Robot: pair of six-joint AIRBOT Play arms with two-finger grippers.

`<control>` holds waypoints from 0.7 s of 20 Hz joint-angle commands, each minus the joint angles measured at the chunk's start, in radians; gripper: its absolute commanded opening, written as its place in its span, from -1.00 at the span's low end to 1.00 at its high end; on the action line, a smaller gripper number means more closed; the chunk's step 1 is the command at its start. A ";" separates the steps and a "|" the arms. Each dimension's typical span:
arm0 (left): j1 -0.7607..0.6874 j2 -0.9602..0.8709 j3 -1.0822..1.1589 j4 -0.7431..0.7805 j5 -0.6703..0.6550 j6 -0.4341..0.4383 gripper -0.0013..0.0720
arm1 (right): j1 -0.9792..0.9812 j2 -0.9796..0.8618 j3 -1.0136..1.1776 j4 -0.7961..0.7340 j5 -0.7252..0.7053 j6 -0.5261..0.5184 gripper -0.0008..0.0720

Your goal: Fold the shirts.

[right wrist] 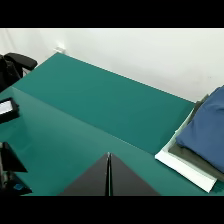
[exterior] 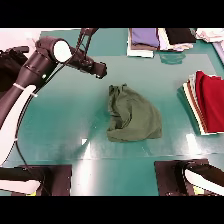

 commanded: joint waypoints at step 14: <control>0.013 -0.367 -0.024 -0.474 0.203 0.084 0.61 | 0.000 0.001 0.001 -0.001 0.039 0.026 -0.92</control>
